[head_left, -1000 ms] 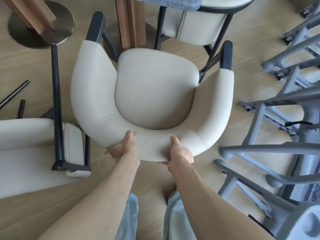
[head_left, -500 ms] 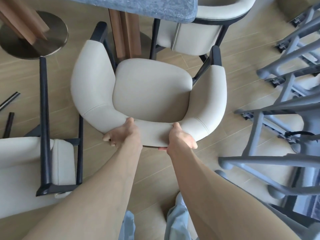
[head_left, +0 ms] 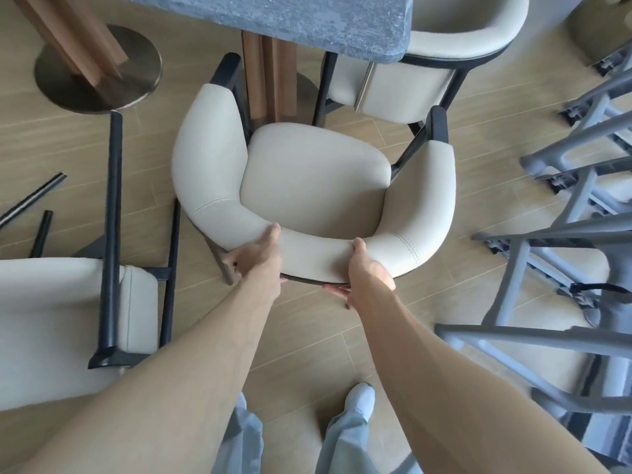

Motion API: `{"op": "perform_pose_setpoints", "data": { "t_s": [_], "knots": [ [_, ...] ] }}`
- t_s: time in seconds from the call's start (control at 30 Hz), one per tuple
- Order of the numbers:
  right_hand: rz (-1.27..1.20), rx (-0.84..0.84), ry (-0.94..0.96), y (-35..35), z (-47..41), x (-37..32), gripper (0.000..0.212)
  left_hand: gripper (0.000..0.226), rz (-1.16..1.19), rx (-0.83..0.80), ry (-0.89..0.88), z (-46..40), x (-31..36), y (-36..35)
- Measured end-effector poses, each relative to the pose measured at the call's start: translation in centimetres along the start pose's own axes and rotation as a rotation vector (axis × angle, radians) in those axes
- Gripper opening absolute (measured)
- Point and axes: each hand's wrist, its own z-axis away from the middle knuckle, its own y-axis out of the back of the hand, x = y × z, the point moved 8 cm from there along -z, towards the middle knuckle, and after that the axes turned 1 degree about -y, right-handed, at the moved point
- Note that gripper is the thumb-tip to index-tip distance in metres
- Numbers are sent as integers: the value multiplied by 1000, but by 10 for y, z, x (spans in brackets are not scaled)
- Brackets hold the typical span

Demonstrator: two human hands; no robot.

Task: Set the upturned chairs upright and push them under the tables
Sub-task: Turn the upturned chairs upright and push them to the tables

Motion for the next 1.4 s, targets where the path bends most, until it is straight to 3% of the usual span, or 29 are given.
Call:
{"op": "perform_pose_setpoints", "data": {
  "t_s": [0.1, 0.3, 0.43, 0.6, 0.9, 1.07, 1.3, 1.4],
  "knots": [
    [110, -66, 51, -2, 22, 23, 78, 66, -98, -184, -165, 11, -5, 34],
    [392, -467, 373, -72, 148, 58, 41, 18, -34, -176, -444, 59, 3, 176],
    [538, -774, 646, -127, 270, 48, 29, 28, 281, -28, -533, 99, 32, 302],
    [622, -974, 923, -175, 383, 65, 33, 38, 513, 69, -627, 119, 29, 438],
    [676, -988, 999, -243, 430, 176, 32, 45, 670, 144, -564, 60, -19, 561],
    [725, -942, 953, -284, 424, 209, 43, 46, 669, 157, -555, 26, -4, 589],
    [702, -915, 876, -387, 395, 227, 41, 35, 608, 144, -509, -48, 36, 609],
    [720, -895, 793, -436, 365, 247, 35, 35, 610, 183, -409, -96, 35, 626]
  ]
}}
